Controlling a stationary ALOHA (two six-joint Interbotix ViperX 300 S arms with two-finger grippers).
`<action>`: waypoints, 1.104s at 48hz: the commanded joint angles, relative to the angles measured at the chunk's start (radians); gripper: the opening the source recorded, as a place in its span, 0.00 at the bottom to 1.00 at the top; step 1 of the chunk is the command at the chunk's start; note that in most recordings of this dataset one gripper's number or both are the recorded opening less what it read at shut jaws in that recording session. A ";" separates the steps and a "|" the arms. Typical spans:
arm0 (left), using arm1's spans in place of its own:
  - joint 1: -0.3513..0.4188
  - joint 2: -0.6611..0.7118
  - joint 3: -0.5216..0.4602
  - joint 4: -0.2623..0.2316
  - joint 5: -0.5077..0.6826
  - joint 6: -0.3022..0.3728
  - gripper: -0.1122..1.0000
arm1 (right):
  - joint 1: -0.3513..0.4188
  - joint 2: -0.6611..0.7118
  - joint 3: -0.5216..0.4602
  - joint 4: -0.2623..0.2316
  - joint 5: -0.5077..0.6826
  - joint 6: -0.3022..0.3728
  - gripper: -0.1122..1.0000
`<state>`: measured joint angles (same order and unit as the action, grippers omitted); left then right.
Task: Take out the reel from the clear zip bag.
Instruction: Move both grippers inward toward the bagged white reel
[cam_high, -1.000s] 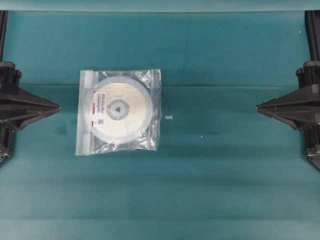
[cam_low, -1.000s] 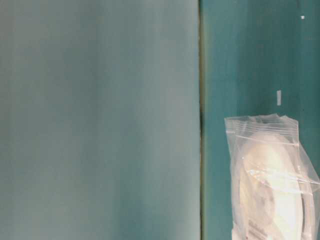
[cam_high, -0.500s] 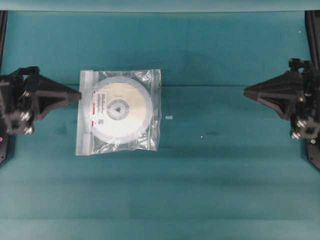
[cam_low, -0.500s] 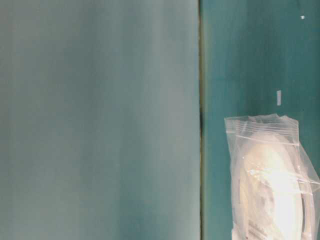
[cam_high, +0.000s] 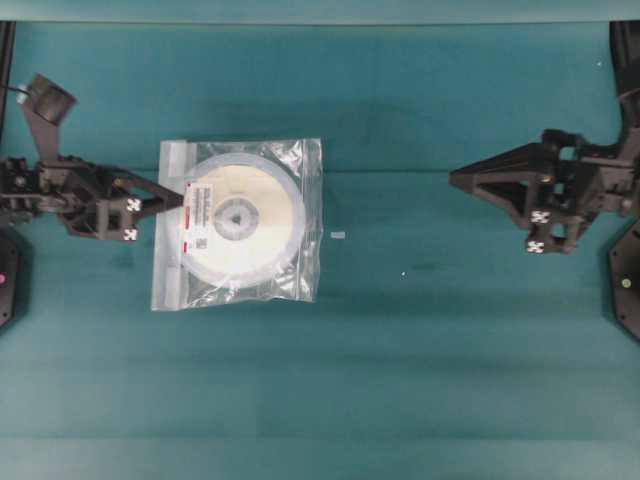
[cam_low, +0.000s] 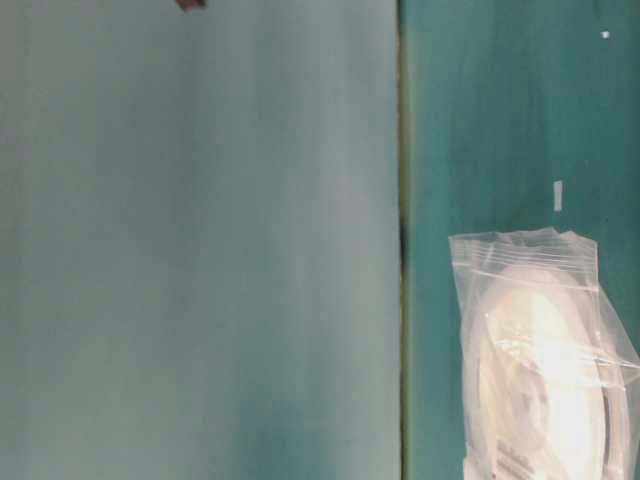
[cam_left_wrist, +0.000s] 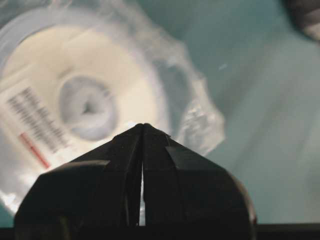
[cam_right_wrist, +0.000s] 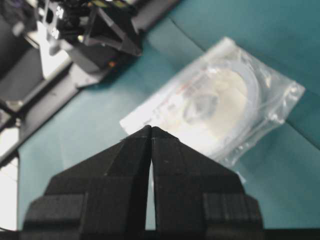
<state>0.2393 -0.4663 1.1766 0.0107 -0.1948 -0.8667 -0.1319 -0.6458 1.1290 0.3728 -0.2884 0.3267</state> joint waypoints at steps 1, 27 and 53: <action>0.011 0.041 -0.002 0.003 -0.006 -0.002 0.07 | -0.002 0.044 -0.032 0.014 -0.002 0.012 0.11; 0.052 0.161 0.104 0.003 -0.225 -0.008 0.33 | -0.003 0.210 -0.126 0.037 0.028 0.028 0.11; 0.110 0.187 0.186 0.003 -0.287 -0.008 0.88 | -0.003 0.210 -0.124 0.038 0.049 0.029 0.11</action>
<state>0.3451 -0.2869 1.3652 0.0123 -0.4633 -0.8744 -0.1335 -0.4326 1.0216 0.4096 -0.2347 0.3451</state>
